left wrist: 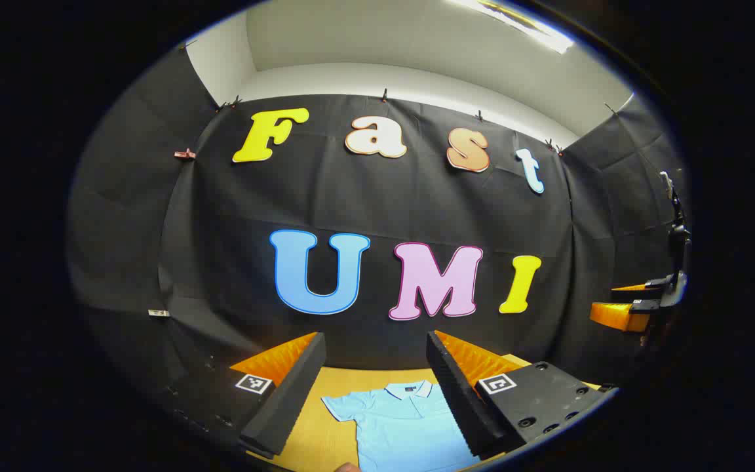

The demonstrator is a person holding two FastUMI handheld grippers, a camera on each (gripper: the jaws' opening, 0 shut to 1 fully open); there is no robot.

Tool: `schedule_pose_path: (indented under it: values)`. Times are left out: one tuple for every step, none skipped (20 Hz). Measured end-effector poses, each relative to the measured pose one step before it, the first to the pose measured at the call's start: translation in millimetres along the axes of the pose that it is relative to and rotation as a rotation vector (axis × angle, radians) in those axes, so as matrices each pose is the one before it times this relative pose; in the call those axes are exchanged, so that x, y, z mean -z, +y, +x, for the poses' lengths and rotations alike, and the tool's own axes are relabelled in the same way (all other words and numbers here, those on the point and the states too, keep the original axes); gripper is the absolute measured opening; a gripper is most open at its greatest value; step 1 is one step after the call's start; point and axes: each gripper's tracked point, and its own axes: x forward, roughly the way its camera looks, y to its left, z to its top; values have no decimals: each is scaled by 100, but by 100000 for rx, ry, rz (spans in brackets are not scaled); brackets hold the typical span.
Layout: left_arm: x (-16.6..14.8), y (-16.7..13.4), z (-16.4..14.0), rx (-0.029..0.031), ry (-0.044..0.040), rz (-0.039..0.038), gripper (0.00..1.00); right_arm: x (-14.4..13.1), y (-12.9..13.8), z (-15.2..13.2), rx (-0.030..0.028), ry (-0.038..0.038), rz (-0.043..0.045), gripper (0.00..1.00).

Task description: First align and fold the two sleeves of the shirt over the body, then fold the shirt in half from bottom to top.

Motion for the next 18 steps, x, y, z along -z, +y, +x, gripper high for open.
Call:
schedule_pose_path:
  values:
    - [65, -111, 77, 147, 652, -386, 99, 48, 16, -136, -214, 460, 795, 96]
    - [24, -273, 4, 359, 356, -1067, 99, 37, 187, 43, -616, 377, 1036, 99]
    - [-111, -309, -61, 582, 295, -1225, 98, 5, -6, 48, -213, 267, 649, 97]
    - [117, -101, 69, 326, 312, -900, 98, -42, -93, -21, 41, -109, -161, 99]
    - [-10, -92, 122, 82, 484, -749, 98, 4, -165, 136, 333, 103, -574, 99]
    - [70, -11, 109, 59, 482, -253, 98, -59, -76, 36, 147, 83, -555, 96]
    - [-26, 69, 171, -105, 318, 300, 98, 39, -2, 44, 7, 178, -321, 96]
    - [105, 156, 136, -295, 296, 559, 99, 46, -8, 91, -80, 185, -117, 98]
    - [-41, 165, 72, -427, 222, 467, 99, -25, -88, 176, 155, 60, -129, 99]
    - [74, 209, 172, -475, 249, 211, 99, 83, -83, 130, 381, 425, -98, 97]
    - [21, 104, 119, -190, 381, -21, 99, 124, 24, 126, 149, 418, 194, 97]
    - [89, 96, 10, -31, -26, -159, 99, 4, 102, 12, 15, 185, 395, 97]
    - [15, 106, 79, -4, 145, -123, 99, 79, 141, 241, -216, 87, 168, 97]
    - [169, 183, 58, -19, 394, -148, 99, 110, 127, 150, -7, 288, -250, 95]
    - [93, 176, 121, -86, 338, -235, 99, 270, 76, 272, -33, 631, -528, 97]
    - [184, 227, 159, -57, 329, -375, 99, 240, 136, 272, -301, 662, -407, 99]
    - [-56, 212, -15, -212, 161, -524, 99, 141, 215, 257, -613, 940, -50, 97]
    - [46, 226, -29, 64, 23, -567, 99, 158, 377, 259, -1529, 978, 657, 97]
